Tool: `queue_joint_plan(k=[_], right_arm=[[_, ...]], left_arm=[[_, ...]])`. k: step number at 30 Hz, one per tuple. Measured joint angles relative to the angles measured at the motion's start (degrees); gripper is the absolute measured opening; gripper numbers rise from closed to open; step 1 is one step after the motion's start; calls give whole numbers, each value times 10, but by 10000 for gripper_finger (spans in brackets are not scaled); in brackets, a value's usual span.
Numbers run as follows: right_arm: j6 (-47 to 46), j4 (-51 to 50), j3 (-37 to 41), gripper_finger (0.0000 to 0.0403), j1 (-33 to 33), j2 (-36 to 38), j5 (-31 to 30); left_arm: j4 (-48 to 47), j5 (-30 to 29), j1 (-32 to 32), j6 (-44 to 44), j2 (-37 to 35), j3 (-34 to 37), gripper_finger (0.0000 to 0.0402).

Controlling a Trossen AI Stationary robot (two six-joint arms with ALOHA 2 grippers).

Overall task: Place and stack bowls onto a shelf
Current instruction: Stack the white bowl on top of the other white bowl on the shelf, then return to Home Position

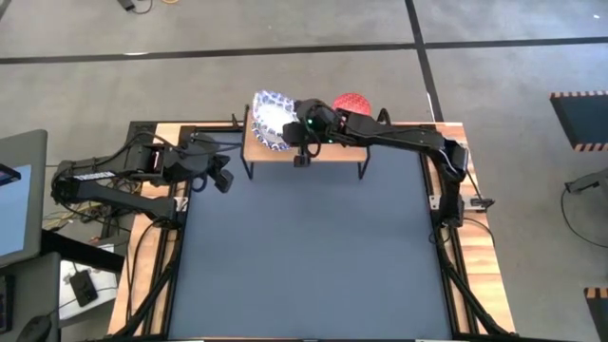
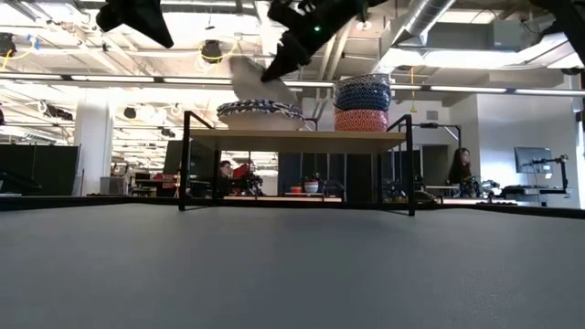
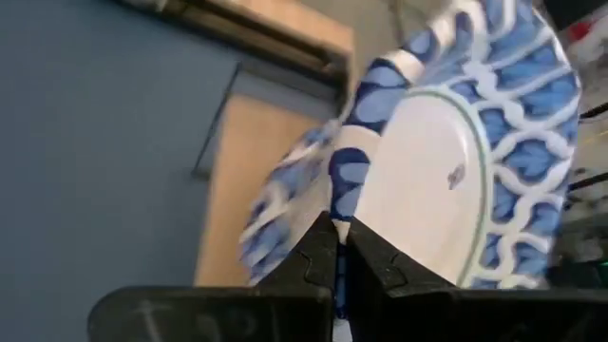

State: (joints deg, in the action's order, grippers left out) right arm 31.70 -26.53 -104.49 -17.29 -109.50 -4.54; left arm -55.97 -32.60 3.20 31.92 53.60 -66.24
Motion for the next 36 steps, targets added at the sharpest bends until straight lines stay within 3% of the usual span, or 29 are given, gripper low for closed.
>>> queue_joint_plan(k=[10,17,24,32,36], right_arm=[[-9,2,-2,83,-12,-14,0],[-21,-16,-2,151,-12,-14,0],[-120,-58,-38,219,6,-15,-13],[-212,-94,-113,206,36,2,-10],[-328,-71,-114,187,34,51,111]], left_arm=[[-22,-25,-11,22,0,0,0],[-22,-28,-11,30,0,0,0],[-22,-28,-11,44,0,0,0],[-19,-29,-16,45,0,0,0],[79,-34,-69,-37,-8,0,0]])
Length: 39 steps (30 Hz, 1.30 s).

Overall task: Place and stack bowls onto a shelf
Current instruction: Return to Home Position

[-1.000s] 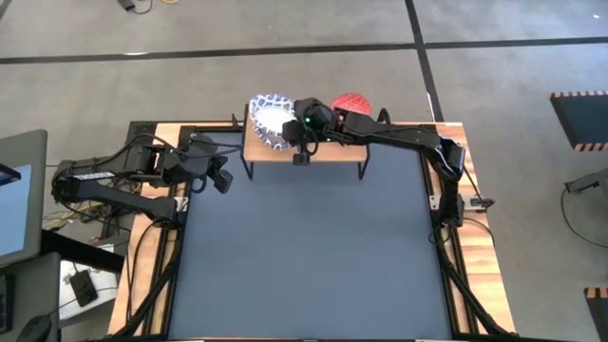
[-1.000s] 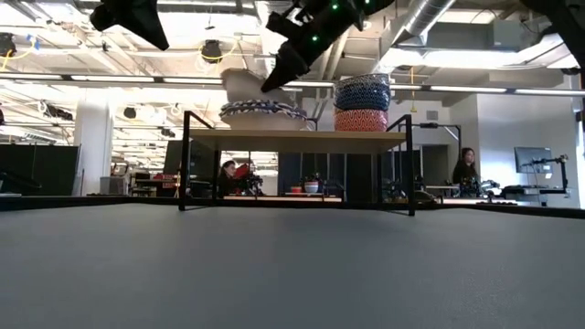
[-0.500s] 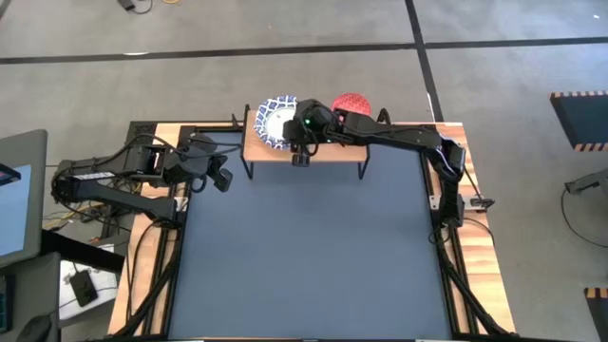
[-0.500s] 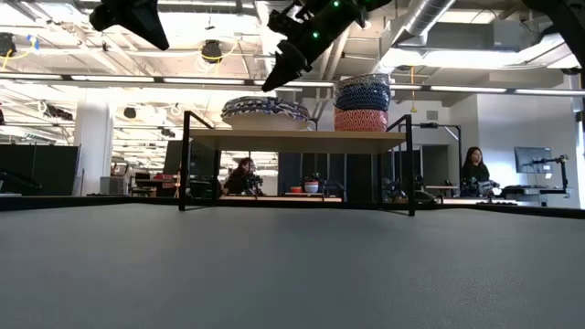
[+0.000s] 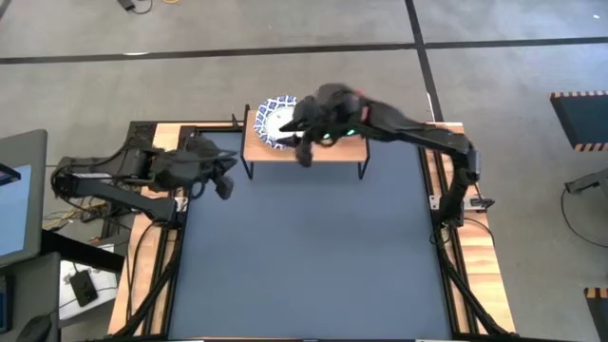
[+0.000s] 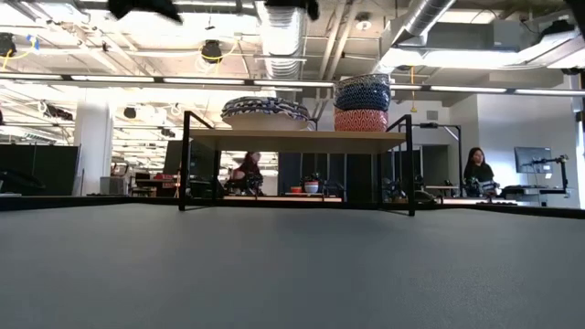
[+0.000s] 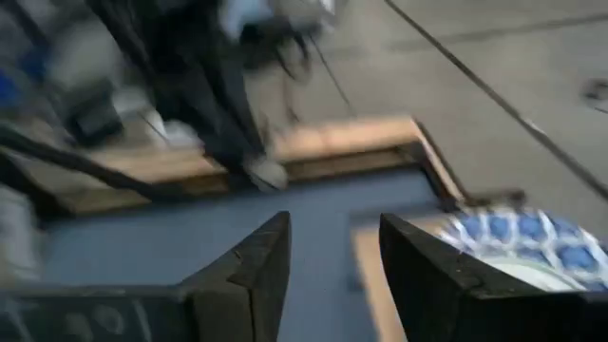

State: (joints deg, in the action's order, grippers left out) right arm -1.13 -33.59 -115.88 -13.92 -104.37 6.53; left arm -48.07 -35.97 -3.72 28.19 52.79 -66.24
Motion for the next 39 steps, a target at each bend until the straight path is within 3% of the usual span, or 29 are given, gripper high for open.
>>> queue_joint_plan(k=[2,7,12,17,22,26,30,33,39], right_arm=[[-20,-1,0,178,-1,25,37],[-32,11,54,156,21,93,37],[-84,122,218,131,54,178,32],[-153,304,394,113,90,273,11],[-175,362,505,97,106,366,-20],[-170,325,536,69,99,436,-33],[-152,292,559,21,100,490,-30],[-145,299,592,17,118,540,-30],[-149,294,697,21,158,648,-109]], left_arm=[[70,-9,-37,-61,-6,1,0],[324,0,-97,-174,-16,75,0],[552,39,-127,-222,-5,185,0],[664,55,-129,-201,-1,266,0],[699,67,-111,-237,-19,275,0],[695,109,-85,-299,-40,259,0],[684,127,-56,-308,-71,266,0],[682,127,-49,-307,-118,305,0],[684,110,-49,-239,-236,436,0]])
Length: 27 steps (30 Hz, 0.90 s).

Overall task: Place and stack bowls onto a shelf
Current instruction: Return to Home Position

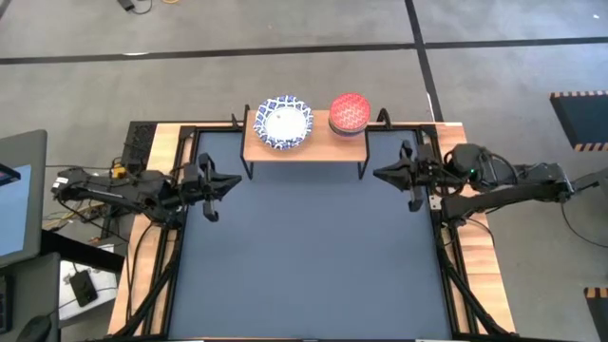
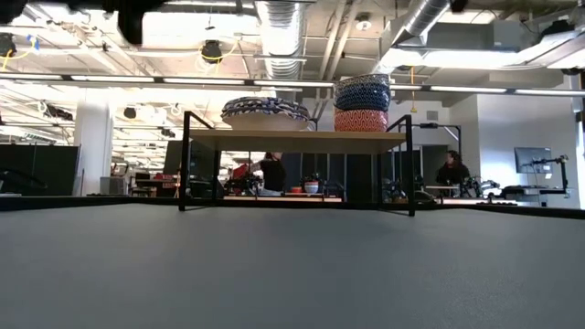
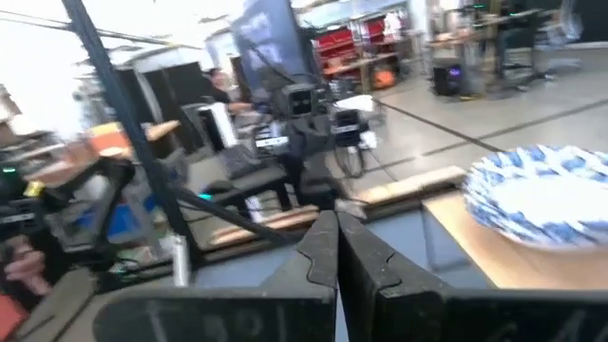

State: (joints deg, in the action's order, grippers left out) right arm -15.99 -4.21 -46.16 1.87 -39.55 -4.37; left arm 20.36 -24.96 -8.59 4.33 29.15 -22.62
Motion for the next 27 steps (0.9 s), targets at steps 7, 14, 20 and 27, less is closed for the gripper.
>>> queue_joint_plan(k=[7,14,20,27], right_arm=[[5,-82,65,38,-9,59,-4],[132,-48,96,16,6,137,1],[59,-56,170,19,13,256,2],[53,11,288,17,35,362,-16]], left_arm=[[-52,-67,1,1,-89,63,0],[-106,-45,1,-65,-161,63,0],[-201,-5,1,-39,-179,63,0],[-237,-13,1,-73,-181,66,0]])
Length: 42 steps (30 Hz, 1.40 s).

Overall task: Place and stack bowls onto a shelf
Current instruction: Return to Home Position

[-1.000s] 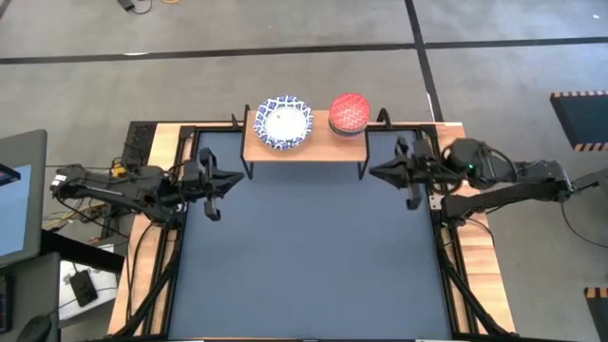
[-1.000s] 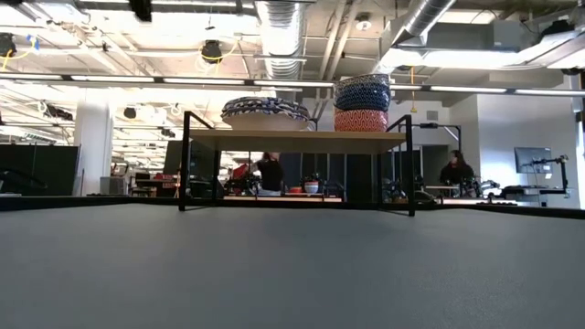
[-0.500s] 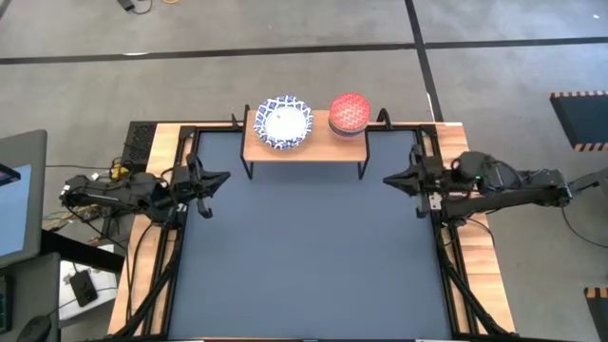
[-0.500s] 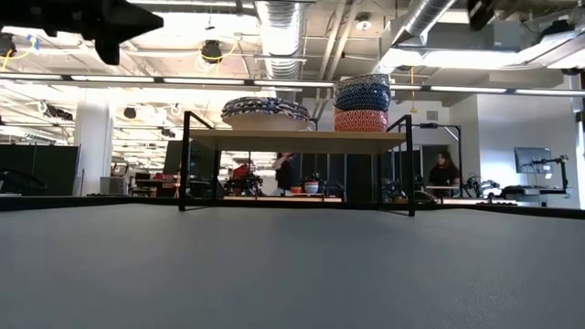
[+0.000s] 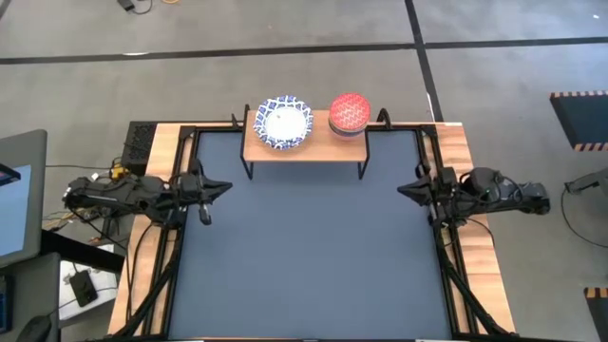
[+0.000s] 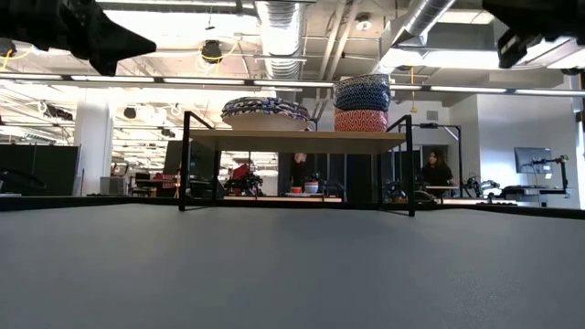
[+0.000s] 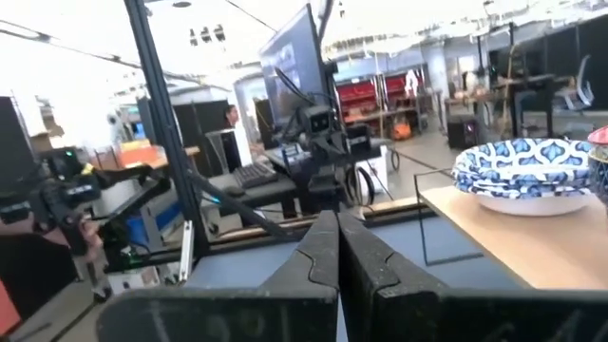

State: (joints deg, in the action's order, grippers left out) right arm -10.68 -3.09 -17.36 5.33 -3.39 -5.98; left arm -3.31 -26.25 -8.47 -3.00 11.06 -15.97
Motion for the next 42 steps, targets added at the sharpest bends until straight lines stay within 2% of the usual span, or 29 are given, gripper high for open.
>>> queue_joint_plan(k=[3,8,15,20,36,39,42], right_arm=[[1,3,30,17,0,34,0],[33,-19,39,25,-3,33,0],[36,-54,40,20,-15,33,0],[26,5,78,22,-17,33,0],[-3,96,168,22,-17,33,14],[1,95,169,22,-17,32,14],[5,96,169,22,-17,33,14]], left_arm=[[33,-11,3,-8,0,24,0],[89,5,5,8,-5,64,0],[59,5,5,6,-56,79,0],[-1,5,5,7,-111,80,0],[-17,49,5,8,-108,80,0],[11,45,5,7,-109,101,0],[82,45,5,22,-108,149,0]])
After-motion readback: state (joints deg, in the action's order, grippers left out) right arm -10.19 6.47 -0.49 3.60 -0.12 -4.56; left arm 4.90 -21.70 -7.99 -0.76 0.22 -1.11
